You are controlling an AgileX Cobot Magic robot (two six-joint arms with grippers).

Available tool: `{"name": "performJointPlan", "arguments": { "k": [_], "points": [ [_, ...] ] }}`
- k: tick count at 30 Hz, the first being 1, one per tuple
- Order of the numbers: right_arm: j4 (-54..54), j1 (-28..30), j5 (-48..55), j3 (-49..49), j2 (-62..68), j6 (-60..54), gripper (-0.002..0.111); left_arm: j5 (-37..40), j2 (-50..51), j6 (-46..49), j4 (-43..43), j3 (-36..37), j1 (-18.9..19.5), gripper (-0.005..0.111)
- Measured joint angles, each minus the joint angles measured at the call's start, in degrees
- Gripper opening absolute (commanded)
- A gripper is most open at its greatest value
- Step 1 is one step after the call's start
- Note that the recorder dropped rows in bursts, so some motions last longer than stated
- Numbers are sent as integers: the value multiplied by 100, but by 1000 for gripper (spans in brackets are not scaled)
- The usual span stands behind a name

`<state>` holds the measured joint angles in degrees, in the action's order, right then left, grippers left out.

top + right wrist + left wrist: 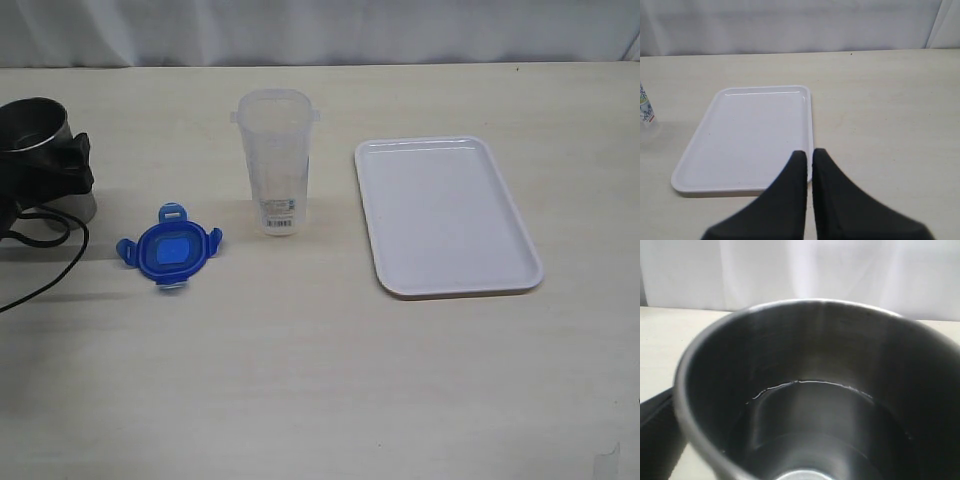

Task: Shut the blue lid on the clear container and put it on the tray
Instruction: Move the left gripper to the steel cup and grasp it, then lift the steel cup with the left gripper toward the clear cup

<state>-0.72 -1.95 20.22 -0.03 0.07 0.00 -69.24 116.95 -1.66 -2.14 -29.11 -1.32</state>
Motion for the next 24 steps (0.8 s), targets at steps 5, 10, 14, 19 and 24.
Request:
{"name": "performJointPlan", "arguments": {
  "k": [5,10,14,19,24],
  "points": [
    [0,0,0,0,0,0,4,0,0,0,0,0,0,105],
    [0,0,0,0,0,0,4,0,0,0,0,0,0,104],
    [0,0,0,0,0,0,4,0,0,0,0,0,0,82],
    [0,0,0,0,0,0,4,-11,0,23,80,0,-9,30],
    [0,0,0,0,0,0,4,2,0,23,58,0,-9,0]
  ]
}}
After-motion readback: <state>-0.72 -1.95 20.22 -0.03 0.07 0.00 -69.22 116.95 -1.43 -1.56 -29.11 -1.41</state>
